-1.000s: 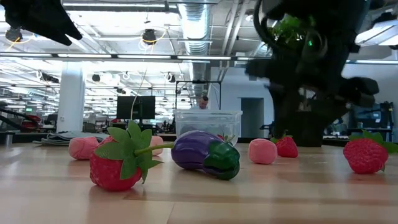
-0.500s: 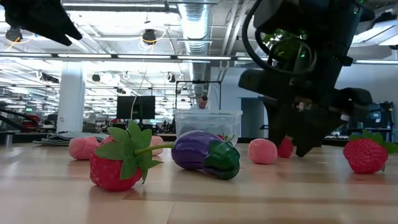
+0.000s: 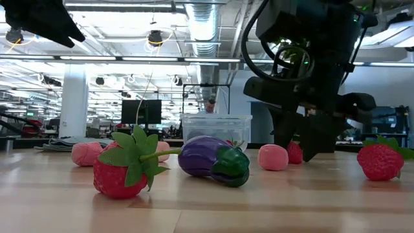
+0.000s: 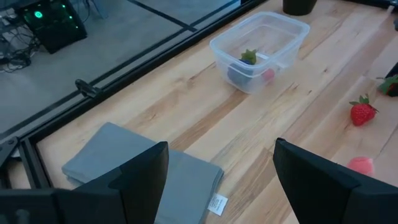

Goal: Pick and placing Produce into tupperware
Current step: Put the strawberry into the transparent bin

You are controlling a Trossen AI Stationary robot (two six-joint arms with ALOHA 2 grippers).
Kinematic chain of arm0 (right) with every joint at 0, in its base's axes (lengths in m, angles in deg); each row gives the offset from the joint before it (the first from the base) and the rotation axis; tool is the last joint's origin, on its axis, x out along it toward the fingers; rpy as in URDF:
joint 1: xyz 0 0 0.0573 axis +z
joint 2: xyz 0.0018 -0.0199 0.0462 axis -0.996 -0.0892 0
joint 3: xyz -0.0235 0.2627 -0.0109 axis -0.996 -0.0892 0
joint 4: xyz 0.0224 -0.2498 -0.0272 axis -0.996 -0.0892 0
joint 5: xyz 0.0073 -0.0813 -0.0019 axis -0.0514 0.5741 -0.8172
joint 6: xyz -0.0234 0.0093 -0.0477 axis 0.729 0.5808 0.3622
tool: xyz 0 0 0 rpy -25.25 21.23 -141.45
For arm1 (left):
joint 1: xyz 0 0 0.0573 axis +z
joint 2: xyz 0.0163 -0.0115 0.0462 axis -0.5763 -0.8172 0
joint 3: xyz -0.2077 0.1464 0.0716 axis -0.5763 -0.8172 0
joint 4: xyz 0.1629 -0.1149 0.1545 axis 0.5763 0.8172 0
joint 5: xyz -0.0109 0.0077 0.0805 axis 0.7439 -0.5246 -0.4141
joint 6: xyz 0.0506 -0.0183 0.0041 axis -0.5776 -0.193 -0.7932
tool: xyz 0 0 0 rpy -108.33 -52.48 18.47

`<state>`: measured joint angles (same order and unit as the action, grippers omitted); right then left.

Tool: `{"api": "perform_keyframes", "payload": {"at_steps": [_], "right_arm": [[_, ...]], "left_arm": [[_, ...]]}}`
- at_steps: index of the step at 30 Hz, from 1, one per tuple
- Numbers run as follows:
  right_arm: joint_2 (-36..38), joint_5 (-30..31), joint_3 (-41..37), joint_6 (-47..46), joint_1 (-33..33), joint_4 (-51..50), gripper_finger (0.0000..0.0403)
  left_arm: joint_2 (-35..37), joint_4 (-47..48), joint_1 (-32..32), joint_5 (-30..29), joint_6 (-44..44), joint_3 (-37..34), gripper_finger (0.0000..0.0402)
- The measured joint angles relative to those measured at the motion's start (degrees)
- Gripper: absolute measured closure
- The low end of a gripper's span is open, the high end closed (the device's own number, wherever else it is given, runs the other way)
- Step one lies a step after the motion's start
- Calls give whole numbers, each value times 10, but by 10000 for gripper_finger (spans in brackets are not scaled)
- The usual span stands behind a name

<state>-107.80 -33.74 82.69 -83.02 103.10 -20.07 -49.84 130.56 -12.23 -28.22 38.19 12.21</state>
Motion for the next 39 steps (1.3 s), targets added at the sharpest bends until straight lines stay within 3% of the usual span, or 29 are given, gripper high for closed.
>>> {"api": "perform_keyframes", "payload": {"at_steps": [6, 18, 27, 35, 39], "right_arm": [[0, -6, 0, 1, -1, -1, 158], [0, -10, 0, 0, 1, 1, 237], [0, -11, 1, -4, 1, -1, 214], [0, -10, 19, 18, -3, -5, 245], [2, -8, 20, 23, -5, -4, 236]], "left_arm": [[0, 0, 0, 0, -1, 0, 122], [0, 0, 0, 0, -1, 0, 122], [0, 0, 0, 0, 0, 0, 122], [0, 0, 0, 0, 0, 0, 122], [0, 0, 0, 0, -1, 0, 122]]}}
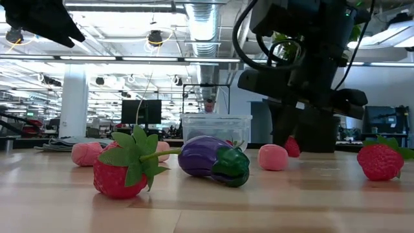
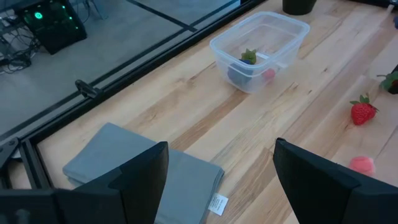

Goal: Pick and placing Produce into tupperware
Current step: Put the strawberry into the transparent bin

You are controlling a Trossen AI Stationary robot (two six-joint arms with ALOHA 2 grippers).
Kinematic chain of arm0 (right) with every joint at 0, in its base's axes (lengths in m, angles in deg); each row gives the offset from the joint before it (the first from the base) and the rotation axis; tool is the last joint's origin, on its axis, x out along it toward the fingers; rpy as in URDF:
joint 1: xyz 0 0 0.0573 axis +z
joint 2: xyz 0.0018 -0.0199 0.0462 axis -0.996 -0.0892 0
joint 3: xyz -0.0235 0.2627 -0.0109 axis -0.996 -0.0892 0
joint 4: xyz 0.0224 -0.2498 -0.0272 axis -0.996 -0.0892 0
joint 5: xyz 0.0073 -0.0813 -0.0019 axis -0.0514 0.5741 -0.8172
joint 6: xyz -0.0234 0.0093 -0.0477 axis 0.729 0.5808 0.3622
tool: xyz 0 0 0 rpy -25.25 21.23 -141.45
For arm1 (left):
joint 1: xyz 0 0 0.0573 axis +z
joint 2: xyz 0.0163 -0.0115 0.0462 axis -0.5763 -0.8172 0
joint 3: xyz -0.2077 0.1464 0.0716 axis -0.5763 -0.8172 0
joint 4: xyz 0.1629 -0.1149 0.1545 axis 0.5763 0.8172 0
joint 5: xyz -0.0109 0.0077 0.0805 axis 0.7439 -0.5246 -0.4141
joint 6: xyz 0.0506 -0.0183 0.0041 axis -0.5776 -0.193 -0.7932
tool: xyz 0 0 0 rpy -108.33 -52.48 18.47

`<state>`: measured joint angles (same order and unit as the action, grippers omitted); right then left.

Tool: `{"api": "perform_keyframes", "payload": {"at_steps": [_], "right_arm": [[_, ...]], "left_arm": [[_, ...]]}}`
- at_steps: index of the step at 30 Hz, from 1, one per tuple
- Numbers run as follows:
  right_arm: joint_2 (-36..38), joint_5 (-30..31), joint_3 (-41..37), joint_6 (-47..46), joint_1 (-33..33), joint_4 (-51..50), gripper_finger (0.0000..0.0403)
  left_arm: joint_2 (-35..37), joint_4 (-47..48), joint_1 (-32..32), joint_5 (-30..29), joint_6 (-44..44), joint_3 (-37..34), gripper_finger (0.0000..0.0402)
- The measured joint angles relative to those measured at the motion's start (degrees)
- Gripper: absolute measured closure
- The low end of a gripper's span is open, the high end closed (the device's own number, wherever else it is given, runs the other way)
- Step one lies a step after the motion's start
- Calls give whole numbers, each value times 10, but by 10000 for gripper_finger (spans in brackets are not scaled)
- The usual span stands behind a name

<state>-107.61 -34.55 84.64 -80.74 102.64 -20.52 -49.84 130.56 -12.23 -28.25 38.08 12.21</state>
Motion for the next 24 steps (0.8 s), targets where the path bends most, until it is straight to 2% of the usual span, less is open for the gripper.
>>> {"api": "perform_keyframes", "payload": {"at_steps": [4, 12, 19, 24], "right_arm": [[4, 0, 1, -2, 0, 4, 223], [17, 17, 1, 1, -3, 19, 242], [25, 33, 2, 3, -11, 30, 226], [39, 46, 2, 15, -18, 38, 236]], "left_arm": [[0, 0, 0, 0, -1, 0, 122], [0, 0, 0, 0, -6, 0, 122], [0, 0, 0, 0, -6, 0, 122], [0, 0, 0, -2, -7, 0, 122]]}}
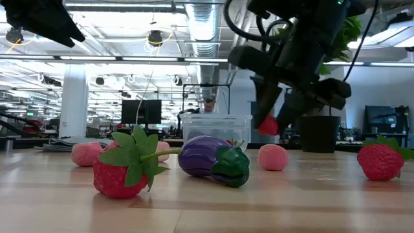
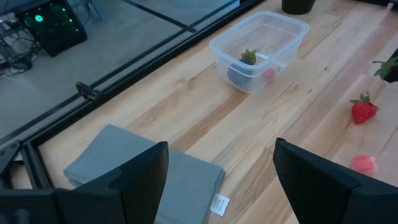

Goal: Pick and placing Produce into tupperware
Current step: Put the strawberry into the transparent bin

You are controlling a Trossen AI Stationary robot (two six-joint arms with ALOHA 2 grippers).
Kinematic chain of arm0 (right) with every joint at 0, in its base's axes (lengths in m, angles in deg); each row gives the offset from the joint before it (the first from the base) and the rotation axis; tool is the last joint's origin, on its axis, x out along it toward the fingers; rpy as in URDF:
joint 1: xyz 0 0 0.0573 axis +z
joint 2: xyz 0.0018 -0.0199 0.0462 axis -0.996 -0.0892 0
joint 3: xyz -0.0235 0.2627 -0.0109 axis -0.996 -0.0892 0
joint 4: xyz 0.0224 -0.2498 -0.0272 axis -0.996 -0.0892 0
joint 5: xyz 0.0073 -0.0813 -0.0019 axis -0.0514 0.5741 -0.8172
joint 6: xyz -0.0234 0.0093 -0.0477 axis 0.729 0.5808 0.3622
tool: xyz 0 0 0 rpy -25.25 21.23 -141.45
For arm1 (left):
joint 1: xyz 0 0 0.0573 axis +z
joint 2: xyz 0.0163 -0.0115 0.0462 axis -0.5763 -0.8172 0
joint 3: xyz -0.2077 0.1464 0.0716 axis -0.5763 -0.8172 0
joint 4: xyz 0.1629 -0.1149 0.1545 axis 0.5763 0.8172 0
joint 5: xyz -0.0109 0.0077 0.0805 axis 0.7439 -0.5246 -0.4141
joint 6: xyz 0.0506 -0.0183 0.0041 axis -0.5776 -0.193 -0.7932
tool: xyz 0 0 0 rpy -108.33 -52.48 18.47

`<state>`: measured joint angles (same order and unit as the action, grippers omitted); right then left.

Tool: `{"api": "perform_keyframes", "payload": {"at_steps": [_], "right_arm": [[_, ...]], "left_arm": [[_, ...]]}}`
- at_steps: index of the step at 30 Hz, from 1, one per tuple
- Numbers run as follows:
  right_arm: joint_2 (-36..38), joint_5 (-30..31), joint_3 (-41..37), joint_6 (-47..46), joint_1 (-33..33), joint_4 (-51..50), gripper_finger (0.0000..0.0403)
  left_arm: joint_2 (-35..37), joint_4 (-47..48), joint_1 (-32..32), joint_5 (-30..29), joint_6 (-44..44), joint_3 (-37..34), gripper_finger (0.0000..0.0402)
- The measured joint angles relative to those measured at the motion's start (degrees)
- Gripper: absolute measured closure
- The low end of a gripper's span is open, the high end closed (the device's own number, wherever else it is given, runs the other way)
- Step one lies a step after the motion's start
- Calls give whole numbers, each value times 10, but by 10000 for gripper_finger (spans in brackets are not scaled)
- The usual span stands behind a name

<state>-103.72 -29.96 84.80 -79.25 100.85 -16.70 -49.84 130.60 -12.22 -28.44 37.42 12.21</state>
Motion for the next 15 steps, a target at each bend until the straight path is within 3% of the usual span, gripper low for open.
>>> {"api": "perform_keyframes", "payload": {"at_steps": [15], "right_arm": [[91, 63, -1, 110, -68, 42, 236]], "left_arm": [[0, -1, 0, 0, 0, 0, 122]]}}
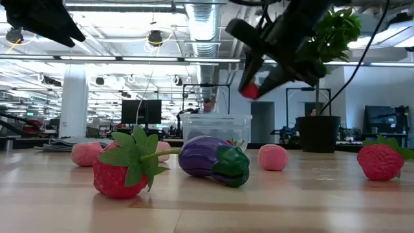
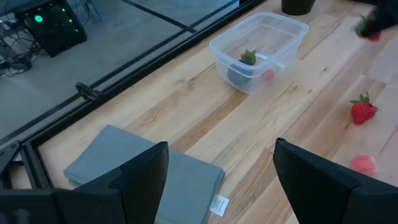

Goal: Pick and placing Produce into tupperware
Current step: Put the strawberry into the transparent bin

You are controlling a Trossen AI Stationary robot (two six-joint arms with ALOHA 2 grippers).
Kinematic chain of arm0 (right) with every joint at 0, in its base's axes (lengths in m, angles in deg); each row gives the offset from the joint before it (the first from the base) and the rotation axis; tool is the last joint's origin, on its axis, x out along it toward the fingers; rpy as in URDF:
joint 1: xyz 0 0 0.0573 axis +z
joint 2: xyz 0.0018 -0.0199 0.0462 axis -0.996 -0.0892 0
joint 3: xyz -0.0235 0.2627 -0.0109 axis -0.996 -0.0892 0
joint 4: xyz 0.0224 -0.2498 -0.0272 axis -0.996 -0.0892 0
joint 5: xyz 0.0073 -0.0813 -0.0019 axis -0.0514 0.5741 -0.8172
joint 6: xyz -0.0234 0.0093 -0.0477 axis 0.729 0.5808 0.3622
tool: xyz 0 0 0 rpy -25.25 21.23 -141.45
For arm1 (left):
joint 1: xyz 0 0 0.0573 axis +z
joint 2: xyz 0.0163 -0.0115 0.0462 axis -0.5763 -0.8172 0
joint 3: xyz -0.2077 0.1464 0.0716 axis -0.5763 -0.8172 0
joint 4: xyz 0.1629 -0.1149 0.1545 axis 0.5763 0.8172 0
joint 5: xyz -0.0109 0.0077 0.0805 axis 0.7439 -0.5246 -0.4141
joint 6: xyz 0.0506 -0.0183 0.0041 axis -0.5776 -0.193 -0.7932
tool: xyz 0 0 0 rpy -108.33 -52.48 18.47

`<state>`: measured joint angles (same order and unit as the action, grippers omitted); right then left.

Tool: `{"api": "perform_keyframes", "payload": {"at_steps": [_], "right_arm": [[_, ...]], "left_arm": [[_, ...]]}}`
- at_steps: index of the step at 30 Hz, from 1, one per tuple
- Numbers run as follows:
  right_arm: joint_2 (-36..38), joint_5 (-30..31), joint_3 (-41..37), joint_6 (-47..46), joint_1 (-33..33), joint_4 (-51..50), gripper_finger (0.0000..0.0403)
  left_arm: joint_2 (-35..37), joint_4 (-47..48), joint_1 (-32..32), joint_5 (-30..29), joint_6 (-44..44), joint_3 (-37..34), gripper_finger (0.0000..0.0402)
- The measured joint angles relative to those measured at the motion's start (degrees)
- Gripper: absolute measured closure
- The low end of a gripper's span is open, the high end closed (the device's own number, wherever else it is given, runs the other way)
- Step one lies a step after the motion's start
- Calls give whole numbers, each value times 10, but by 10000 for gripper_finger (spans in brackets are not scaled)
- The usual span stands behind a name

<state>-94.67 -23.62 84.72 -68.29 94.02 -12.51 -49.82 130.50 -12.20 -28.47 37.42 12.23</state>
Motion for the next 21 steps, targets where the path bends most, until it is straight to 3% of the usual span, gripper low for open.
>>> {"api": "perform_keyframes", "payload": {"at_steps": [9, 21], "right_arm": [[34, 5, 1, 107, -72, 69, 225], [19, -64, 0, 198, -182, 171, 230]], "left_arm": [[0, -5, 0, -4, 1, 0, 122], [0, -15, 0, -29, 12, 0, 122]]}}
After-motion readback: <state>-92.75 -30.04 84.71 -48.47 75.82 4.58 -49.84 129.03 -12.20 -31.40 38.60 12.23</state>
